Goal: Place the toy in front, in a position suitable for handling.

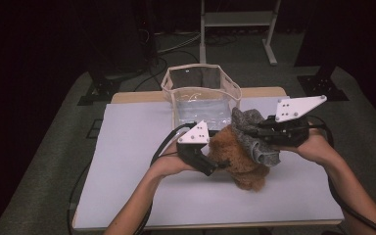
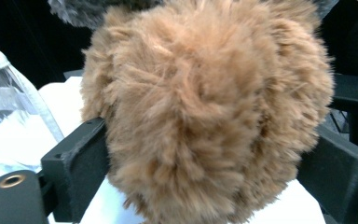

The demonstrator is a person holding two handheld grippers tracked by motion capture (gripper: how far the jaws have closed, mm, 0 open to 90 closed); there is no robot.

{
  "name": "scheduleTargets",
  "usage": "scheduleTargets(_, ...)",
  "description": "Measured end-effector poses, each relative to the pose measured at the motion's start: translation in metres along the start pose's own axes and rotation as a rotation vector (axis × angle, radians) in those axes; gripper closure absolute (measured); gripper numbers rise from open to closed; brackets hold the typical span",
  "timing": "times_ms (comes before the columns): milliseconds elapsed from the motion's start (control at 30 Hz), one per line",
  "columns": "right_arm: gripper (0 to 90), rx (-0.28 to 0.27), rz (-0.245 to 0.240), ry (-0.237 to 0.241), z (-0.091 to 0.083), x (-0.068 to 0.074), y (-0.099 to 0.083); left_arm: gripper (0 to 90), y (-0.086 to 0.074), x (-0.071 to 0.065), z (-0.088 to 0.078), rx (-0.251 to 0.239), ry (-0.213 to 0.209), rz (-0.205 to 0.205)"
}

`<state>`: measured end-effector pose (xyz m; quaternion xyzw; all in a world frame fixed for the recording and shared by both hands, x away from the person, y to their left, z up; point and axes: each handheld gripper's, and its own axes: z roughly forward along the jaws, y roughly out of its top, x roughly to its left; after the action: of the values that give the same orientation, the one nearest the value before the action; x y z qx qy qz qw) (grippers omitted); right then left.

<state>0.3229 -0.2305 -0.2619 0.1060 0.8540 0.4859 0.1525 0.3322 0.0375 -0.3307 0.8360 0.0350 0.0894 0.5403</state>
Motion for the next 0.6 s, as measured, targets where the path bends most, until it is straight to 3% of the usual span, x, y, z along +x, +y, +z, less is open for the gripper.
scheduleTargets(100, 80.8, 0.001, 0.003, 0.006, 0.002, 0.0, 0.001, 11.1, 0.003, -0.001, 0.002, 0.015, 0.015, 0.013)
scheduleTargets(200, 80.8, -0.012, 0.009, 0.018, 0.004, 0.001, 0.002, 36.2, 0.004, -0.001, -0.002, 0.004, 0.013, 0.036)
scheduleTargets(267, 80.8, -0.029, 0.014, 0.024, 0.003, 0.003, 0.004, 44.4, 0.004, 0.0, -0.005, -0.025, 0.001, 0.028)
scheduleTargets(367, 80.8, -0.06, 0.022, 0.03, 0.0, 0.004, 0.009, 47.9, 0.006, 0.0, -0.01, -0.069, -0.009, 0.013)
scheduleTargets(600, 80.8, -0.13, 0.011, 0.048, 0.001, 0.009, 0.027, 49.7, 0.02, -0.001, -0.033, -0.069, 0.001, 0.034)
